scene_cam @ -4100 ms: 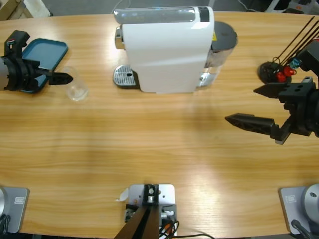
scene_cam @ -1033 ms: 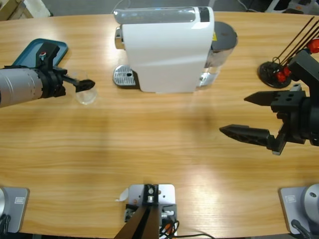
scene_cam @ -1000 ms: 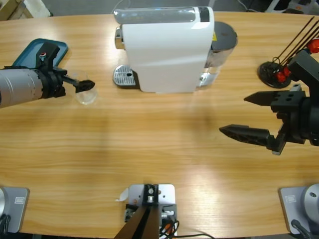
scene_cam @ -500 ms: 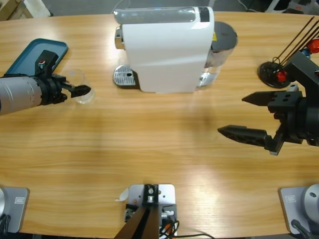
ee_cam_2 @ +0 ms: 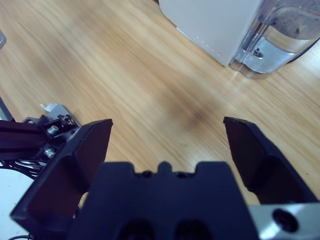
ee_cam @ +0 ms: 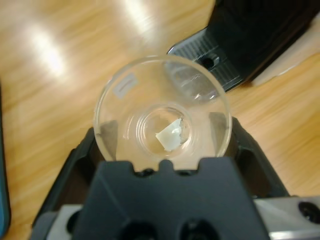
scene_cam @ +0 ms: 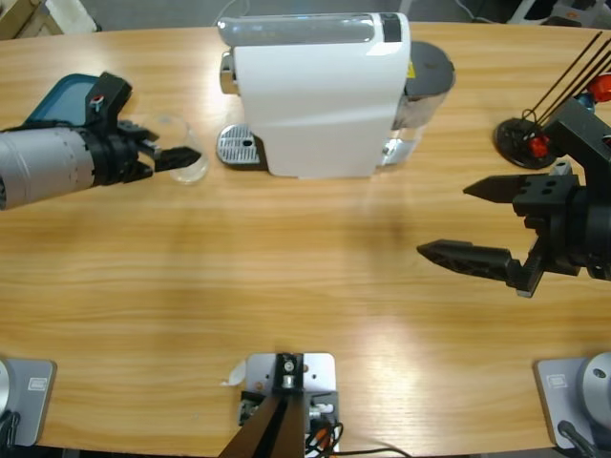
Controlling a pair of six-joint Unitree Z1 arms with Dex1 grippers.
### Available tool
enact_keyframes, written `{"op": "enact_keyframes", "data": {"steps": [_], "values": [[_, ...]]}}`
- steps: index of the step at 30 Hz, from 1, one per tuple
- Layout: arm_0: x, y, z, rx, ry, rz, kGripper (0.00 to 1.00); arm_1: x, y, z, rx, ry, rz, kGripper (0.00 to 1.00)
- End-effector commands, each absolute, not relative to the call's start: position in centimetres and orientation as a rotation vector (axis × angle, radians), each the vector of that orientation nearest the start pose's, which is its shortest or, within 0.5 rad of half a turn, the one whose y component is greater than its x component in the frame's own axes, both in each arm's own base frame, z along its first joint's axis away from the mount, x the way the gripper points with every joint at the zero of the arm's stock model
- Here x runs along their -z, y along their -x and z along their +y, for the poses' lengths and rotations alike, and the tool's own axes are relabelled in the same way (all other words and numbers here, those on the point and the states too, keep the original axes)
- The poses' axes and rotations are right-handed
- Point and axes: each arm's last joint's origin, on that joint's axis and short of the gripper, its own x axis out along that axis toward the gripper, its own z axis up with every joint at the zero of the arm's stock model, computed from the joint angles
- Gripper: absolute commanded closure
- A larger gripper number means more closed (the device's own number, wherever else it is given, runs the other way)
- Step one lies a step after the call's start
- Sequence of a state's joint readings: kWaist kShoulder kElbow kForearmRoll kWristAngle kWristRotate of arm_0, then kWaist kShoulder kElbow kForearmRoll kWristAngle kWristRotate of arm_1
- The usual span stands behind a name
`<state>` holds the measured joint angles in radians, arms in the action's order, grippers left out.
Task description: Pour coffee
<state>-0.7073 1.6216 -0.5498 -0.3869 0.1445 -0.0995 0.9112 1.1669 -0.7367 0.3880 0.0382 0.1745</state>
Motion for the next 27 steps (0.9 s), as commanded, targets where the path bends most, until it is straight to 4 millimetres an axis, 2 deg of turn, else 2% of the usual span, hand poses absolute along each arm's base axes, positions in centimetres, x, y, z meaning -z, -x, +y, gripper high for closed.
{"op": "enact_keyframes", "data": {"steps": [1, 11, 27], "values": [[-21.3, -22.6, -18.7, 0.595, -0.240, 0.673, 0.464, -29.0, -10.1, 13.1, -0.816, 0.217, 0.867, 0.000], [-19.7, -25.4, -19.8, 0.616, -0.260, 0.714, 0.464, -29.1, -10.3, 12.7, -0.816, 0.208, 0.863, 0.000], [-19.3, -27.1, -21.2, 0.658, -0.271, 0.707, 0.464, -29.1, -10.4, 12.7, -0.811, 0.203, 0.864, 0.004]]}}
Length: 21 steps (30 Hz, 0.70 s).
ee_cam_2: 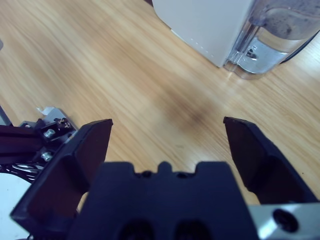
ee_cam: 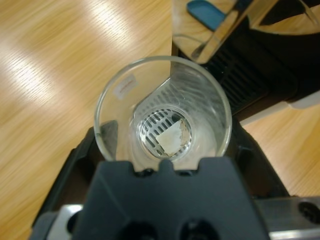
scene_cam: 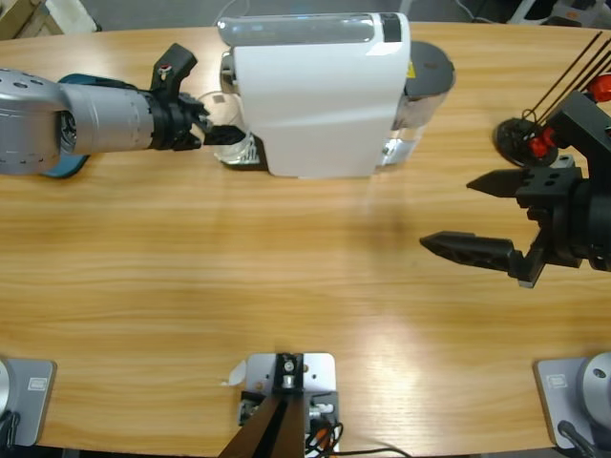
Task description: Pour coffee
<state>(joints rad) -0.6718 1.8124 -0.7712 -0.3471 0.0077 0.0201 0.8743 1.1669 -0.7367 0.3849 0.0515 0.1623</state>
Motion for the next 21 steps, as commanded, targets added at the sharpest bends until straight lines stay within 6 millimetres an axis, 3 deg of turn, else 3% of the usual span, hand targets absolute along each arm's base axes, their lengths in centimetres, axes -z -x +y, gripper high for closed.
{"op": "enact_keyframes", "data": {"steps": [1, 8, 10, 12, 13, 21], "values": [[-19.3, -27.1, -21.2, 0.660, -0.271, 0.708, 0.464, -29.0, -10.4, 12.7, -0.811, 0.203, 0.864, 0.004], [-19.4, -27.1, -21.2, 0.672, -0.275, 0.705, 0.431, -29.0, -10.4, 12.7, -0.813, 0.204, 0.865, 0.004], [-19.3, -27.1, -21.0, 0.668, -0.277, 0.710, 0.268, -29.1, -10.4, 12.7, -0.814, 0.203, 0.864, 0.004], [-19.2, -27.0, -20.9, 0.669, -0.286, 0.716, 0.031, -29.1, -10.4, 12.7, -0.815, 0.202, 0.864, 0.004], [-19.2, -27.0, -20.9, 0.670, -0.289, 0.717, 0.005, -29.1, -10.4, 12.7, -0.816, 0.202, 0.865, 0.004], [-20.3, -26.6, -20.1, 0.666, -0.300, 0.714, 0.004, -29.0, -10.4, 12.8, -0.819, 0.203, 0.867, 0.004]]}}
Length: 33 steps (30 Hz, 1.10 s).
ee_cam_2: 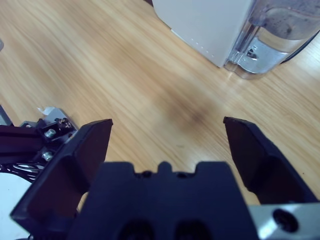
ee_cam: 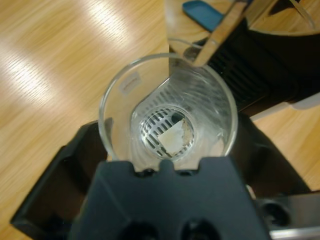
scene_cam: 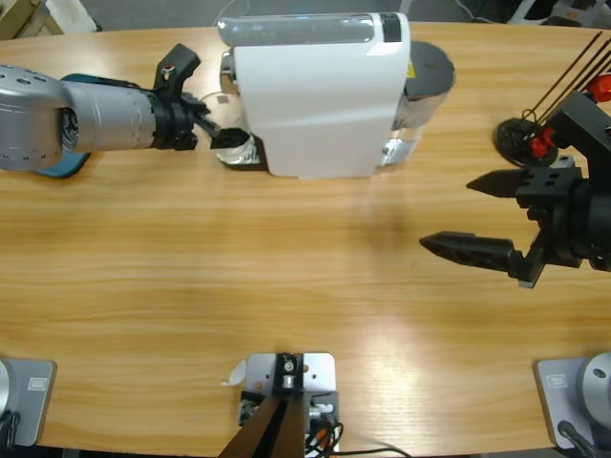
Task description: Pour coffee
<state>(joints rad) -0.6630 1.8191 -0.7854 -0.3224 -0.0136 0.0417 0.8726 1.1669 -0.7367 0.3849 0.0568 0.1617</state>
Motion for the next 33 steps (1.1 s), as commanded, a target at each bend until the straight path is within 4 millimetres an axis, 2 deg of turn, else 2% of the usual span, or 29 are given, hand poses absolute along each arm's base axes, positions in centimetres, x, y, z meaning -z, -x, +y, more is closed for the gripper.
{"op": "enact_keyframes", "data": {"steps": [1, 5, 12, 16, 19, 22, 23, 24, 25, 26, 28, 29, 30, 33], "values": [[-20.5, -26.5, -20.0, 0.666, -0.300, 0.711, 0.004, -29.0, -10.4, 12.8, -0.819, 0.203, 0.867, 0.004], [-22.0, -25.5, -19.2, 0.667, -0.293, 0.692, 0.004, -29.0, -10.4, 12.8, -0.820, 0.205, 0.868, 0.004], [-25.0, -22.0, -17.0, 0.708, -0.279, 0.689, 0.004, -29.0, -10.4, 12.9, -0.827, 0.205, 0.868, 0.004], [-28.6, -19.0, -14.6, 0.702, -0.270, 0.680, 0.004, -29.4, -10.4, 12.9, -0.839, 0.197, 0.854, 0.000], [-30.3, -17.4, -13.3, 0.676, -0.291, 0.745, 0.011, -29.7, -10.7, 12.8, -0.826, 0.192, 0.852, 0.000], [-33.0, -16.4, -12.5, 0.667, -0.283, 0.787, 0.052, -30.1, -11.5, 12.7, -0.804, 0.215, 0.830, 0.006], [-33.8, -15.9, -12.1, 0.668, -0.280, 0.781, 0.055, -30.4, -12.1, 12.7, -0.791, 0.225, 0.820, 0.050], [-34.5, -15.4, -11.8, 0.669, -0.280, 0.783, 0.055, -30.8, -12.7, 12.7, -0.776, 0.233, 0.813, 0.168], [-35.0, -15.1, -11.5, 0.667, -0.283, 0.791, 0.055, -31.2, -13.5, 12.9, -0.766, 0.257, 0.812, 0.347], [-35.4, -14.8, -11.1, 0.664, -0.290, 0.796, 0.055, -31.5, -14.3, 13.2, -0.758, 0.280, 0.813, 0.451], [-35.5, -14.5, -10.5, 0.654, -0.297, 0.801, 0.055, -32.2, -15.7, 13.5, -0.734, 0.316, 0.810, 0.553], [-35.5, -14.4, -10.3, 0.648, -0.296, 0.806, 0.055, -32.5, -16.4, 13.8, -0.725, 0.333, 0.804, 0.806], [-35.6, -14.3, -10.1, 0.645, -0.294, 0.806, 0.055, -32.7, -17.1, 14.0, -0.714, 0.348, 0.802, 0.994], [-35.8, -13.9, -9.7, 0.638, -0.290, 0.805, 0.104, -33.4, -19.3, 14.9, -0.669, 0.381, 0.797, 1.000]]}}
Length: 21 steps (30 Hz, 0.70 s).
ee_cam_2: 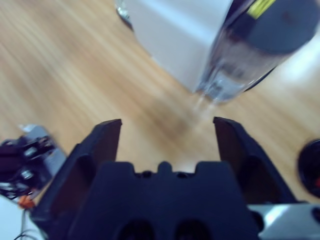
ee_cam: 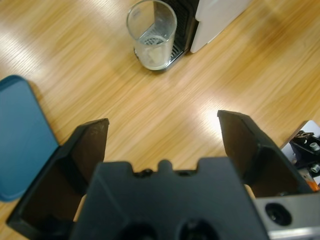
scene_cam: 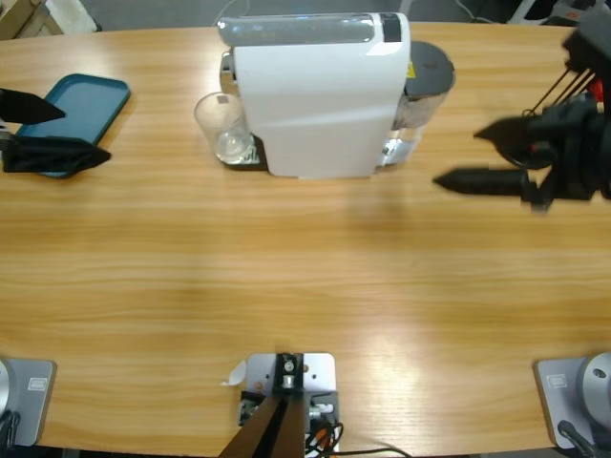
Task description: Pour coffee
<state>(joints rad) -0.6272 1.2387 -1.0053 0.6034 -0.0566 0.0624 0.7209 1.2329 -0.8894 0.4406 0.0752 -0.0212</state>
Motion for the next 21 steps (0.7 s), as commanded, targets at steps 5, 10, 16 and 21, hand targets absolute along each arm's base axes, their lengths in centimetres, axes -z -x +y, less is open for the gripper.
{"op": "enact_keyframes", "data": {"steps": [5, 10, 16, 21], "values": [[-35.5, -14.4, -9.8, 0.627, -0.286, 0.822, 0.105, -35.1, -23.2, 16.6, -0.640, 0.409, 0.770, 1.000], [-35.3, -14.9, -10.1, 0.624, -0.287, 0.833, 0.105, -37.8, -26.6, 16.5, -0.599, 0.420, 0.753, 1.000], [-34.9, -15.5, -10.5, 0.623, -0.291, 0.853, 0.105, -38.4, -29.5, 16.7, -0.580, 0.411, 0.772, 1.000], [-34.9, -15.7, -10.7, 0.623, -0.293, 0.860, 0.105, -37.8, -30.8, 18.0, -0.623, 0.409, 0.811, 1.000]]}}
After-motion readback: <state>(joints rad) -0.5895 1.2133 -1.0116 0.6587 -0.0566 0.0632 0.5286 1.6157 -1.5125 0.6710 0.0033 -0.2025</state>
